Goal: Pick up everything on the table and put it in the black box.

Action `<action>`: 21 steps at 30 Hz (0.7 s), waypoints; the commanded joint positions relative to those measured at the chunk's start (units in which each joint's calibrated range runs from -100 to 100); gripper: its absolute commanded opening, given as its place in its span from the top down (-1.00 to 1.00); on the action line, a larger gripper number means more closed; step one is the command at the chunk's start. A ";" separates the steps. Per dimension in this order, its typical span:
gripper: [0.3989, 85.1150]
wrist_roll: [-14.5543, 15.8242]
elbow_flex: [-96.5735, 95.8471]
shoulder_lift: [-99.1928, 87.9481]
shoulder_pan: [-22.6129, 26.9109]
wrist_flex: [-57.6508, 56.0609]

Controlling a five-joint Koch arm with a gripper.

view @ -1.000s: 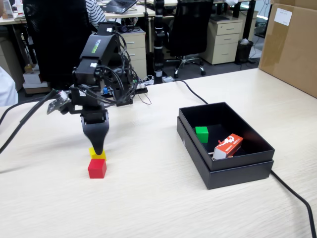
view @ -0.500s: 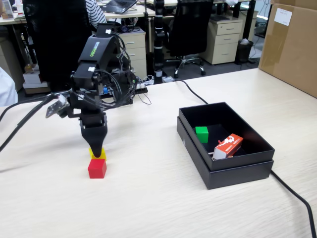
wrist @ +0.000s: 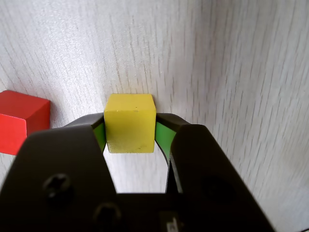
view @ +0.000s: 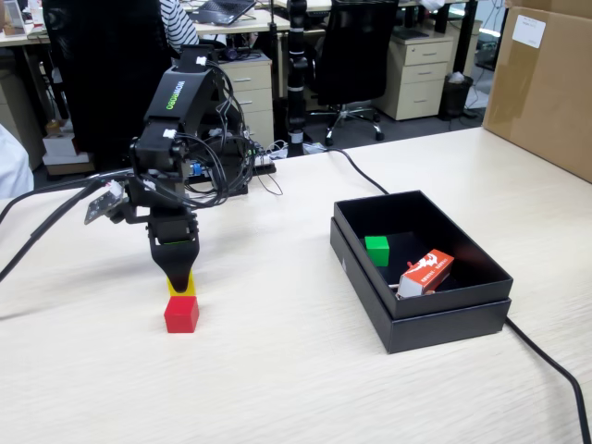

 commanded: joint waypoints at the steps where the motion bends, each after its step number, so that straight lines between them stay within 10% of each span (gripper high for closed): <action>1: 0.62 0.59 2.46 -1.48 -0.20 1.06; 8: 0.98 1.12 0.83 -1.48 -0.34 2.96; 21: 0.98 1.42 1.47 -12.15 0.68 2.01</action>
